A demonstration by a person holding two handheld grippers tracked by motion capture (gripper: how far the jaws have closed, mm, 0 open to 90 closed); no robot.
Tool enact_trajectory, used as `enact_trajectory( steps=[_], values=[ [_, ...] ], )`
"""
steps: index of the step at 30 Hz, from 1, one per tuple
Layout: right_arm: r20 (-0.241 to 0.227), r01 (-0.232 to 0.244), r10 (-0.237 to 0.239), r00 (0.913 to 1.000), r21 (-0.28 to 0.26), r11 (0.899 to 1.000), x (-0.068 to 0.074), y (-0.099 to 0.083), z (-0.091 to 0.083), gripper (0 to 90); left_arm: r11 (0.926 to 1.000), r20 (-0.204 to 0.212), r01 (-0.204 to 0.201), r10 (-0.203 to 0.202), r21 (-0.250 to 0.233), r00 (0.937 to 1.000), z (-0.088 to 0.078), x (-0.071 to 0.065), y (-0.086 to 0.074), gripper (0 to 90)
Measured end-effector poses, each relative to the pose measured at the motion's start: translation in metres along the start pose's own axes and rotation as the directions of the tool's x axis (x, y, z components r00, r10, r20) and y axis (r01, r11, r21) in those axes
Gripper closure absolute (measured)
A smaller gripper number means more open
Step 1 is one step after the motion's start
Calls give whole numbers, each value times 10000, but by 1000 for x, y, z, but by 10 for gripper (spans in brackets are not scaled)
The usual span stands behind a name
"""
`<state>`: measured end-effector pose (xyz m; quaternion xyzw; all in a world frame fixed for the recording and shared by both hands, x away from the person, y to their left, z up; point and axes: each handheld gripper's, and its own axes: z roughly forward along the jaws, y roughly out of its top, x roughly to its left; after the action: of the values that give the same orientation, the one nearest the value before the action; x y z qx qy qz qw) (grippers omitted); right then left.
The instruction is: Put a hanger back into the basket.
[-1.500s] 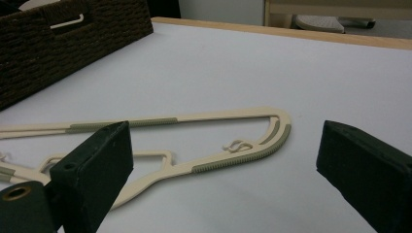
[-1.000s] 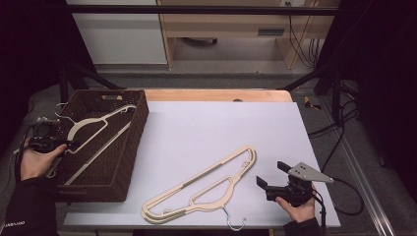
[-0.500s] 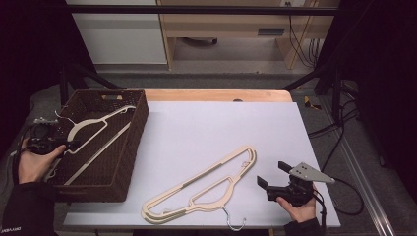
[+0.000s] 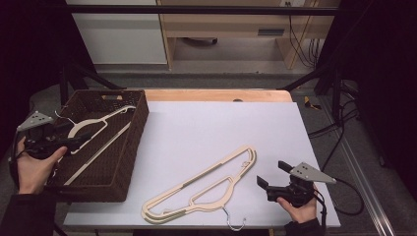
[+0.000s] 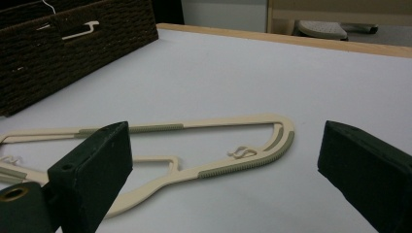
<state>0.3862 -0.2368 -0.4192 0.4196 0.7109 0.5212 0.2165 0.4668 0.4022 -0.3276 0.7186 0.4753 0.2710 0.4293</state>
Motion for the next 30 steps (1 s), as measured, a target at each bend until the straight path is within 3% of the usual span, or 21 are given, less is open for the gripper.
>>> enact_trajectory(
  steps=[1,2,4,5,6,7,12,13,14,15,18,24,30],
  values=[
    [-4,5,-5,10000,17,10000,1,0,0,58,9985,237,-135,148,-529,9996,-3,-13,3,127],
    [-27,34,-34,10000,38,10000,1,0,0,56,9970,414,-114,145,-761,9990,-3,-20,5,97],
    [-79,2,-1,10000,35,10000,3,1,0,53,9954,627,-141,201,-944,9978,-4,-26,6,71],
    [-78,2,-2,10000,51,10000,4,1,1,51,9910,907,-219,341,-1321,9953,-5,-39,7,59],
    [-83,19,-18,10000,55,10000,5,1,1,50,9910,907,-219,341,-1321,9953,-5,-39,7,53],
    [-120,33,-32,9999,57,10000,6,1,1,49,9860,1175,-299,496,-1638,9918,-5,-53,7,48],
    [-253,28,-25,9997,125,9999,13,2,3,44,9721,1887,-421,871,-2307,9782,-5,-84,-1,41],
    [-305,83,-79,9995,131,9999,13,3,3,44,9713,1998,-570,1047,-2308,9742,-5,-90,-3,41],
    [-381,79,-74,9992,138,9999,15,3,3,43,9713,1998,-570,1047,-2308,9742,-5,-90,-3,36],
    [-390,57,-51,9992,158,9999,16,3,4,43,9684,2168,-640,1180,-2411,9691,-3,-99,-7,35],
    [-554,16,-5,9985,194,9998,19,3,5,44,9667,2389,-603,1215,-2486,9634,1,-112,-13,34],
    [-803,128,-93,9967,440,9989,26,1,10,49,9667,2698,-750,1422,-2448,9523,5,-137,-25,43],
    [-1083,303,-224,9939,717,9970,37,1,16,56,9674,3064,-1086,1775,-2289,9352,8,-162,-35,41]
  ],
)
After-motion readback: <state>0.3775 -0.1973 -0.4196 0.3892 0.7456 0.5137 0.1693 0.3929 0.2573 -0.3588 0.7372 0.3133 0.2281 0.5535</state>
